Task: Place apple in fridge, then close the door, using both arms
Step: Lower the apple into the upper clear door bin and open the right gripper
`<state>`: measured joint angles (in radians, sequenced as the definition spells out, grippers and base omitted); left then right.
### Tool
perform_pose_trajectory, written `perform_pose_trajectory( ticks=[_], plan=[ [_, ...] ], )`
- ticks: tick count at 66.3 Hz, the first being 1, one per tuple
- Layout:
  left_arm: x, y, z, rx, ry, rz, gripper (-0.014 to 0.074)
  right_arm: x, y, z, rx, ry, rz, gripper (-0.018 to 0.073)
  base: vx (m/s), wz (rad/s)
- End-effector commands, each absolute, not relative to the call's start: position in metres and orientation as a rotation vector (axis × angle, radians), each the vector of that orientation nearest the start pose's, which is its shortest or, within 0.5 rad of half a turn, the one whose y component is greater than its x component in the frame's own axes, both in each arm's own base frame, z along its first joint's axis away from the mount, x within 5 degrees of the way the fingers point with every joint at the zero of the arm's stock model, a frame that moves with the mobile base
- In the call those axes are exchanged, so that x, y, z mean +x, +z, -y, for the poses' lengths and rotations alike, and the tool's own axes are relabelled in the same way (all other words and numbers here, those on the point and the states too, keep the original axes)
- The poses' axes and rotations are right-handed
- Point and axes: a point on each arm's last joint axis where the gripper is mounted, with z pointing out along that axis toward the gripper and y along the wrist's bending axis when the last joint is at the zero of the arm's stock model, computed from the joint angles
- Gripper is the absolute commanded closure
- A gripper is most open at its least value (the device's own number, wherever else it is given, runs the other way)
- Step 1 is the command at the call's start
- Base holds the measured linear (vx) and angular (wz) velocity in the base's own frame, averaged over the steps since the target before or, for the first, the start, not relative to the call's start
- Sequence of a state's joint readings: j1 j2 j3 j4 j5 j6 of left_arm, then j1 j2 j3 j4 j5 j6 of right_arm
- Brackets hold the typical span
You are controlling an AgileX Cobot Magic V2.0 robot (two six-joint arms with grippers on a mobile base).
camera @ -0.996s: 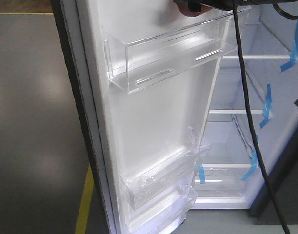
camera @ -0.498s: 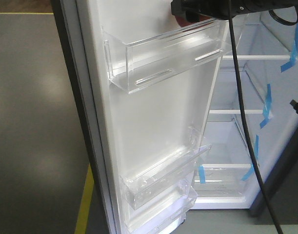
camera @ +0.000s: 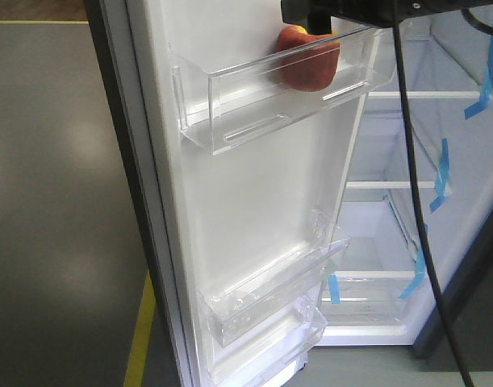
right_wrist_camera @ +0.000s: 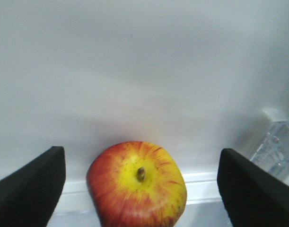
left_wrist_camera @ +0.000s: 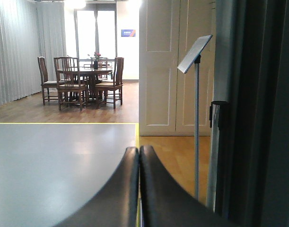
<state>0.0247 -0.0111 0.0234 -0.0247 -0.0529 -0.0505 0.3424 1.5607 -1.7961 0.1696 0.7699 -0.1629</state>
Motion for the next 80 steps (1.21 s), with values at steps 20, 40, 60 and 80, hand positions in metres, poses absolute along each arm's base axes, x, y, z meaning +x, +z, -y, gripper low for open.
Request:
perform_pose_trajectory(
  ticks=[20,40,60,80],
  plan=[
    [0.055,0.208,-0.001,-0.079,-0.058,-1.382,0.0602,0.237,0.5,-0.097,-0.513,0.305,-2.01,0.0066,0.0,0.0],
    [0.055,0.208,-0.001,-0.079,-0.058,-1.382,0.0602,0.185,0.439,-0.077,-0.489,0.293,-2.052,0.0139,0.0,0.0],
    [0.055,0.208,-0.001,-0.079,-0.058,-1.382,0.0602,0.133,0.382,-0.055,-0.456,0.266,-2.157,0.0172,0.0,0.0],
    [0.055,0.208,-0.001,-0.079,-0.058,-1.382,0.0602,0.086,0.347,-0.039,-0.465,0.264,-2.2,0.0174,0.0,0.0]
  ],
)
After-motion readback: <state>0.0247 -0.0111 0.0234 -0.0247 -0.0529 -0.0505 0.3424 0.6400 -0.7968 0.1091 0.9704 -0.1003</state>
